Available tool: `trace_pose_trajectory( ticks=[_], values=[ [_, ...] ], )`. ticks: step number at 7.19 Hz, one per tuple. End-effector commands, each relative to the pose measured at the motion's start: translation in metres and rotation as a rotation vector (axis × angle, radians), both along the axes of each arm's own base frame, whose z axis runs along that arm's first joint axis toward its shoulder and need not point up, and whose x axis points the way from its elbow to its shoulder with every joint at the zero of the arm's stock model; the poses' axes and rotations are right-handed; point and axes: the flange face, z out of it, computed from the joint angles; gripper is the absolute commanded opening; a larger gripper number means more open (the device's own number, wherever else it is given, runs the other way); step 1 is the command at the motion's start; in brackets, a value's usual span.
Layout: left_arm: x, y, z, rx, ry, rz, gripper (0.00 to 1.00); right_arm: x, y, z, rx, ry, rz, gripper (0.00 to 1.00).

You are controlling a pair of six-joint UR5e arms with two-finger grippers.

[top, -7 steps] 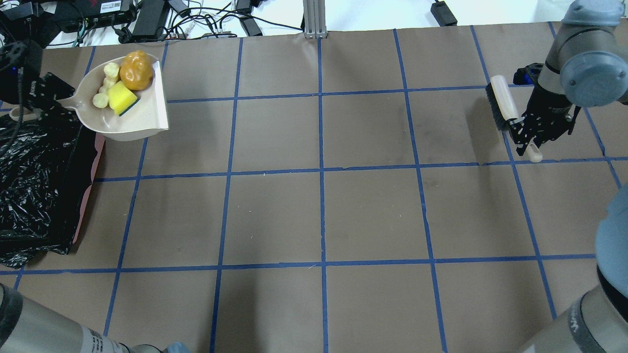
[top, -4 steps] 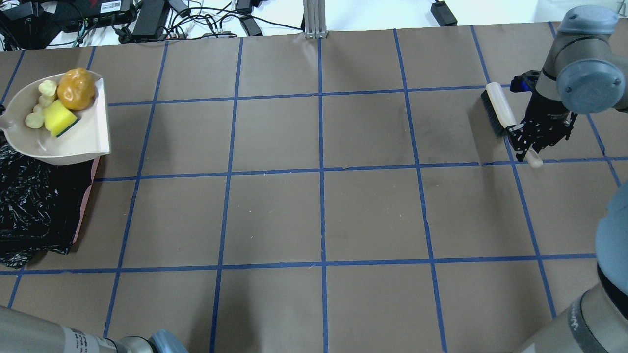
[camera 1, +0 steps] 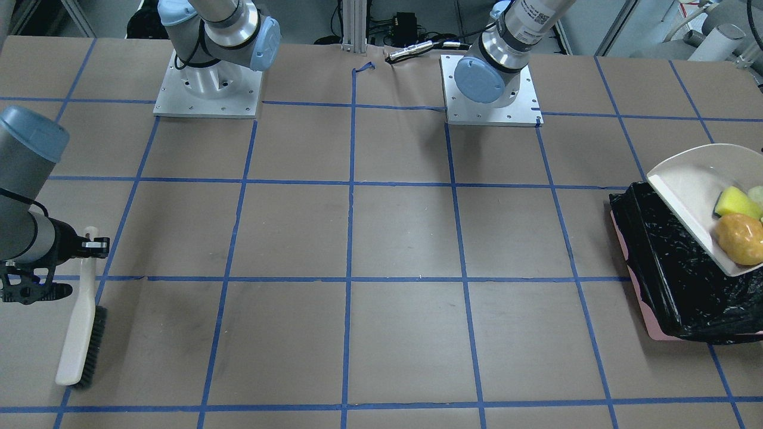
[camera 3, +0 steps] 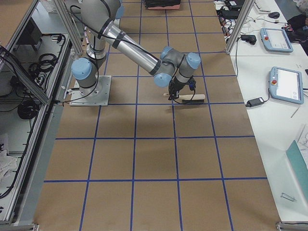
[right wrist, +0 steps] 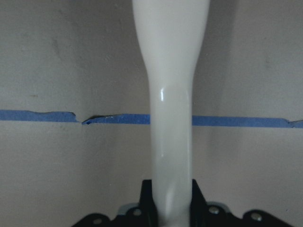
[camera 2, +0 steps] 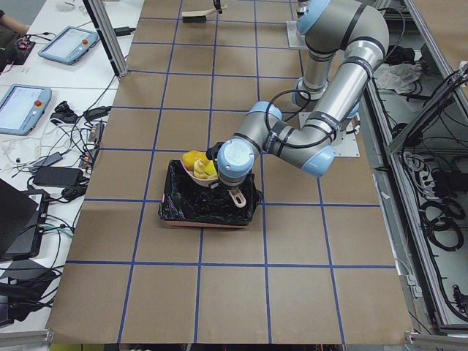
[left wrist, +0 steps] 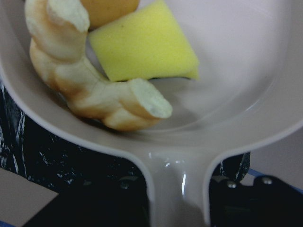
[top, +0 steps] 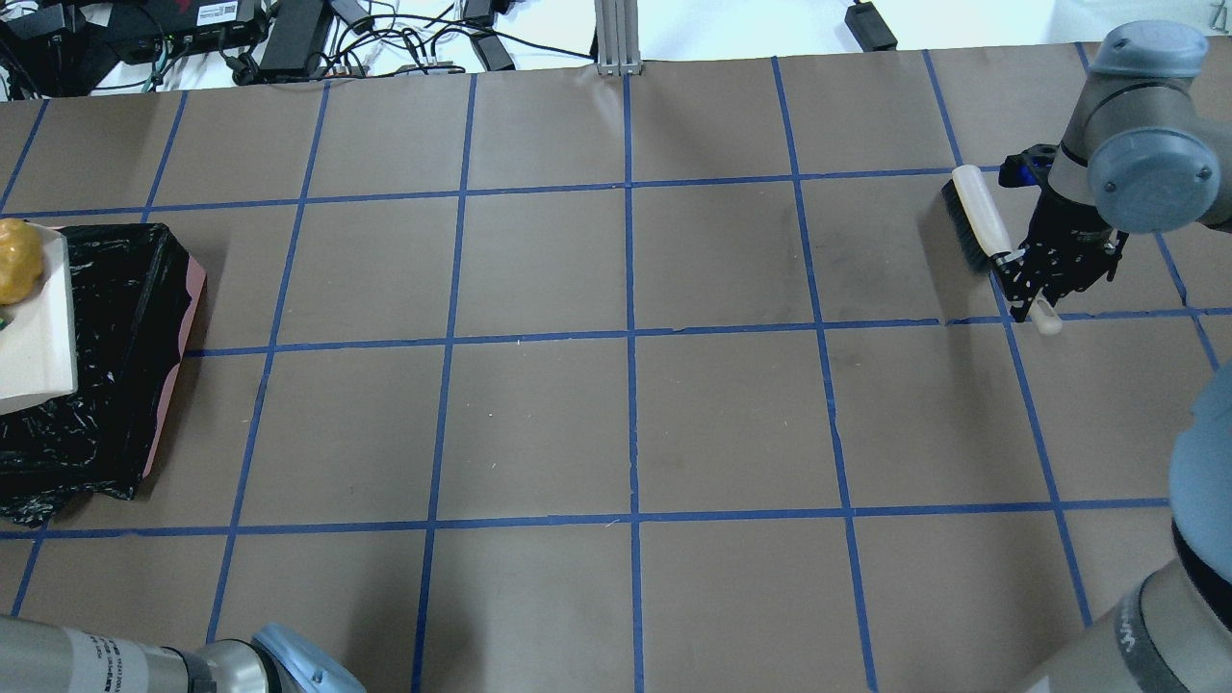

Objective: Sweep and dump trash into bin
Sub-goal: 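Tip the dustpan over the black bin with the left gripper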

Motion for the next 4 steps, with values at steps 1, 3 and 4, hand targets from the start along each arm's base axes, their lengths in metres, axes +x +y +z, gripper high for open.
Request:
trace_pose_trajectory(
  ticks=[1,3,4],
  values=[
    [0.025,0.030,0.000,0.055,-0.044,-0.027,0.00,0.001,-0.001,-0.003,-0.003,-0.007,-0.005,0.61],
    [0.040,0.049,-0.011,0.114,-0.047,-0.070,0.00,0.000,-0.001,-0.005,0.003,-0.006,-0.004,0.74],
    [0.045,0.053,-0.017,0.179,-0.067,-0.085,0.00,0.000,-0.001,-0.004,0.003,-0.005,-0.005,0.76]
  ],
)
